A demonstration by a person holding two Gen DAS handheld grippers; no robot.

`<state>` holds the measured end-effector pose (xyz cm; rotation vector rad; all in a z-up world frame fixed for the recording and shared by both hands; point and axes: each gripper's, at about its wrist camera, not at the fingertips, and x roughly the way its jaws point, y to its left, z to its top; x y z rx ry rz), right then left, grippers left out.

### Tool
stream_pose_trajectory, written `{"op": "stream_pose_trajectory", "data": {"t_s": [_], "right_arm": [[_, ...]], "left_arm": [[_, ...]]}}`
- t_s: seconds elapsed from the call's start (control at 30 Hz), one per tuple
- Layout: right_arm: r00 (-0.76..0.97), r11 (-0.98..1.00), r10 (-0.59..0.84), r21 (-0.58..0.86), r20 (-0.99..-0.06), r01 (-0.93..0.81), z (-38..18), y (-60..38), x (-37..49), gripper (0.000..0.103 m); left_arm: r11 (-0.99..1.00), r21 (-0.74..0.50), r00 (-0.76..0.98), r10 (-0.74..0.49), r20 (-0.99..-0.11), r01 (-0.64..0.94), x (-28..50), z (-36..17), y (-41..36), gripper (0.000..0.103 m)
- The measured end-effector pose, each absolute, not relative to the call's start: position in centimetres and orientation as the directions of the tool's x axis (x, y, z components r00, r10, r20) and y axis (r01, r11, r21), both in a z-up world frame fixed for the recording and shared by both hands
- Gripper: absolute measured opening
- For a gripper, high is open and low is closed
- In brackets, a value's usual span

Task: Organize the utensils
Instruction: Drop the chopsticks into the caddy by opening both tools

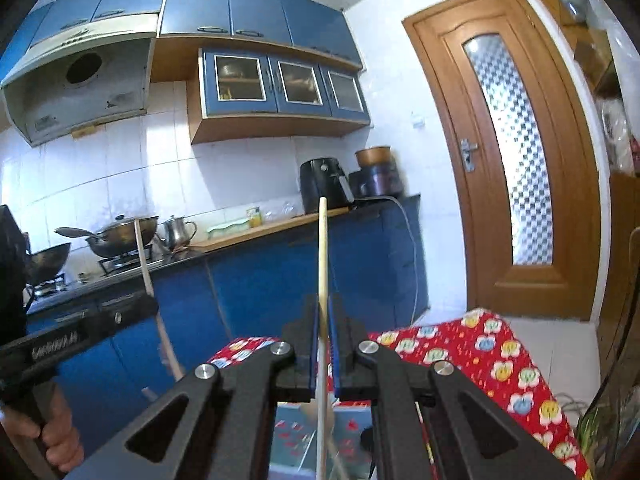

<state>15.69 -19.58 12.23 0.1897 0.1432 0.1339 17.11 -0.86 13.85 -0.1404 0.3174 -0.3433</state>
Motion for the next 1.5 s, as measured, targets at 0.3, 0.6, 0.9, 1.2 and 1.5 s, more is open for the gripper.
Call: {"op": "stream_pose_trajectory", "data": {"t_s": [0.3, 0.6, 0.9, 1.2, 1.5], "right_arm": [[0.985, 0.984, 0.104, 0.160, -0.139, -0.081, 9.8, -19.2, 18.2, 0.007], [0.969, 0.977, 0.152, 0.178, -0.193, -0.118, 8.5, -19.2, 17.9, 0.008], [0.964, 0.968, 0.192, 0.196, -0.182, -0.156, 10.0, -18.8, 15.1, 0.028], [0.961, 0.962, 0.208, 0.216, -0.185, -0.167, 11.7, -18.7, 11.0, 0.035], [0.934, 0.944, 0.263, 0.264, -0.242, -0.197, 11.7, -18.1, 7.0, 0.045]], "left_arm": [[0.930, -0.196, 0.869, -0.362, -0.338, 0.311, 18.9, 10.3, -1.4, 0.005], [0.922, -0.222, 0.850, -0.381, -0.364, 0.319, 18.7, 9.5, -1.3, 0.010], [0.922, -0.231, 0.851, -0.379, -0.363, 0.312, 16.4, 10.6, -0.9, 0.026], [0.918, -0.196, 0.853, -0.394, -0.342, 0.346, 12.4, 12.3, -1.0, 0.034], [0.923, -0.175, 0.845, -0.383, -0.372, 0.342, 8.1, 12.1, -0.7, 0.034]]}}
